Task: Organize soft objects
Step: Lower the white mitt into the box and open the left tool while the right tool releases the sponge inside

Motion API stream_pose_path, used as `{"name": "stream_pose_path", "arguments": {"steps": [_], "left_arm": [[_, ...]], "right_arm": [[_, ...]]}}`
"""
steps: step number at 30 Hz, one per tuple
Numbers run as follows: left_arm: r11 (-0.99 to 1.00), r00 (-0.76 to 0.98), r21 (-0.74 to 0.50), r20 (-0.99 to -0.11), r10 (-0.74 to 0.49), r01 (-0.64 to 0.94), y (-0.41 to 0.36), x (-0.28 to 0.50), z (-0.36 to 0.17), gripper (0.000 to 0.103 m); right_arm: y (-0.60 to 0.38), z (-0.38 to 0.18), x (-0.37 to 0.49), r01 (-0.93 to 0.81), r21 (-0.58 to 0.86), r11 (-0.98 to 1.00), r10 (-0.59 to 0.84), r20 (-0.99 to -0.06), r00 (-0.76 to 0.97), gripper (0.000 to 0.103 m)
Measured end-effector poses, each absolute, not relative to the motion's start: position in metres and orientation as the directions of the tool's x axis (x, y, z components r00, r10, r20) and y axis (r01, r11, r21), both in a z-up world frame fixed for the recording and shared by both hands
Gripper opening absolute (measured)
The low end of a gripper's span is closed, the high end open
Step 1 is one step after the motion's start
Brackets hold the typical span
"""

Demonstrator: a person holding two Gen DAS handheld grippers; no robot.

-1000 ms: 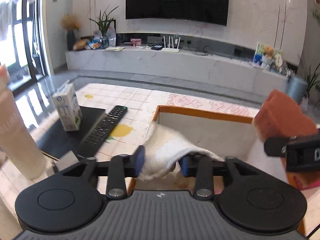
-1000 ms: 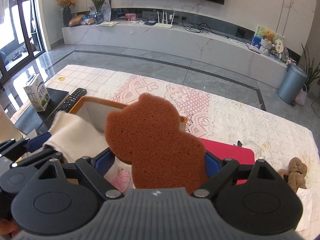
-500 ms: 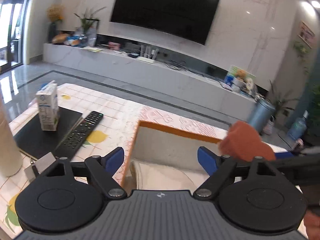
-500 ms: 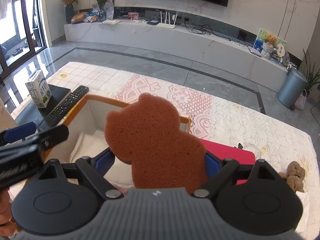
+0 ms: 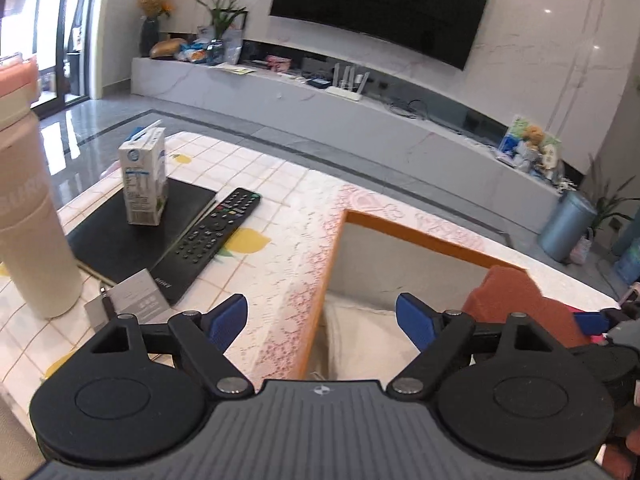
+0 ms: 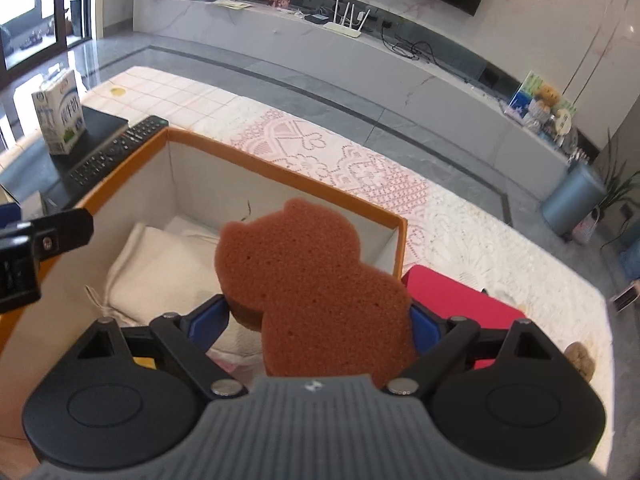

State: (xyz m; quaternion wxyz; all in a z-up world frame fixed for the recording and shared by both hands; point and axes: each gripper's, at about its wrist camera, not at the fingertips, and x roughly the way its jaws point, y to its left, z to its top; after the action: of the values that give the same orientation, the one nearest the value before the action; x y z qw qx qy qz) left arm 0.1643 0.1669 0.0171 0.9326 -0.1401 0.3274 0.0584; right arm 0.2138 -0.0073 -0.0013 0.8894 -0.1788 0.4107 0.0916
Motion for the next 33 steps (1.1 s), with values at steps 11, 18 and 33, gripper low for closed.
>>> {"name": "stream_pose_path", "arguments": {"steps": [11,18,33], "left_arm": [[0.968,0.769,-0.159,-0.637,0.05,-0.195,0.162,0.163,0.019,0.099],[0.964,0.77,-0.179,-0.637,0.038,-0.195,0.164,0.162,0.021,0.099],[0.972,0.79,-0.156,-0.612,0.047,-0.178,0.151,0.156,0.031,0.099]], "right_arm": [[-0.002,0.002,0.194,-0.339,-0.276,0.899,0.079,-0.66,0.747,0.1],[-0.005,0.011,0.186,-0.399,-0.193,0.896,0.179,-0.666,0.724,0.101],[-0.037,0.053,0.156,-0.4,-0.209,0.893,0.189,-0.631,0.752,0.101]]}}
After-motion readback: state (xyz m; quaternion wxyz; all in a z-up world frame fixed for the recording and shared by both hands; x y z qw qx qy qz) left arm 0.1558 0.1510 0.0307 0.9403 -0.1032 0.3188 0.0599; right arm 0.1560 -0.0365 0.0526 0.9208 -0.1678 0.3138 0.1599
